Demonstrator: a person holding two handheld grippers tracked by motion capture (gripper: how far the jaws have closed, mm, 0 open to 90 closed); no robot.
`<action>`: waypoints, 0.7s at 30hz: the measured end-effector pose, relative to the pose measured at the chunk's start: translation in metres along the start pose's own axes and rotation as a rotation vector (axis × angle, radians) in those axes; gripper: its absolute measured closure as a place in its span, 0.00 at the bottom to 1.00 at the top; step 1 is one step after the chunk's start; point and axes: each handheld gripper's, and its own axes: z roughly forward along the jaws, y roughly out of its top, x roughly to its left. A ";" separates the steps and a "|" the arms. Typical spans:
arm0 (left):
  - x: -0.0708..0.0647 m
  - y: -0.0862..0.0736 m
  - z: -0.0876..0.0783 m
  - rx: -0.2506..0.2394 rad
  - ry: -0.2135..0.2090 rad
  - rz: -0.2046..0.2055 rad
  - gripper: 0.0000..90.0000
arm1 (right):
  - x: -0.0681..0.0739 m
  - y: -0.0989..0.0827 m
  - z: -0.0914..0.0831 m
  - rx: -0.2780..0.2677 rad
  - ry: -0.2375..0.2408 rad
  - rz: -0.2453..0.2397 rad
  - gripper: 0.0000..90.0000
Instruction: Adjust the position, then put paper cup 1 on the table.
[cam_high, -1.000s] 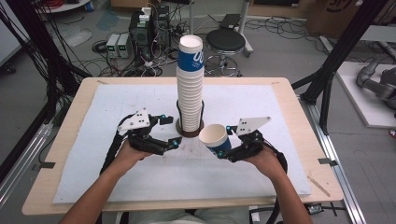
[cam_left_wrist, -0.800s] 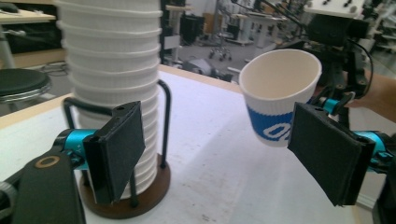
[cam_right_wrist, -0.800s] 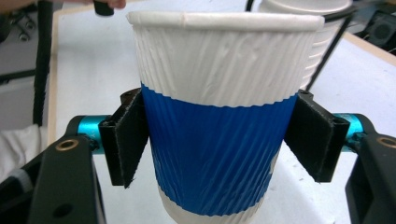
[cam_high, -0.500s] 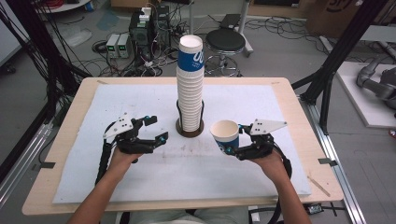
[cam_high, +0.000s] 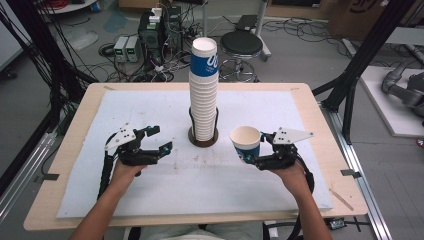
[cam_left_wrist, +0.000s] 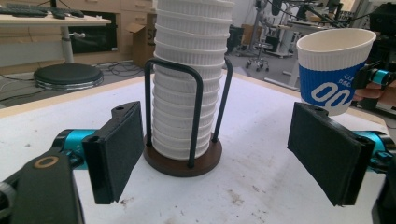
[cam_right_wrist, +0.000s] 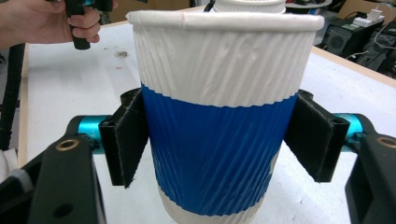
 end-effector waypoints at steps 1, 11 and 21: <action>0.000 0.000 -0.001 -0.001 0.007 0.000 0.20 | 0.000 0.000 -0.001 -0.002 0.000 -0.003 0.31; 0.002 -0.001 -0.001 -0.001 0.010 -0.008 0.20 | -0.002 0.000 -0.010 -0.035 -0.038 0.007 0.31; 0.004 -0.003 -0.002 0.008 0.019 -0.013 0.20 | -0.009 -0.003 -0.019 -0.076 -0.090 0.025 0.31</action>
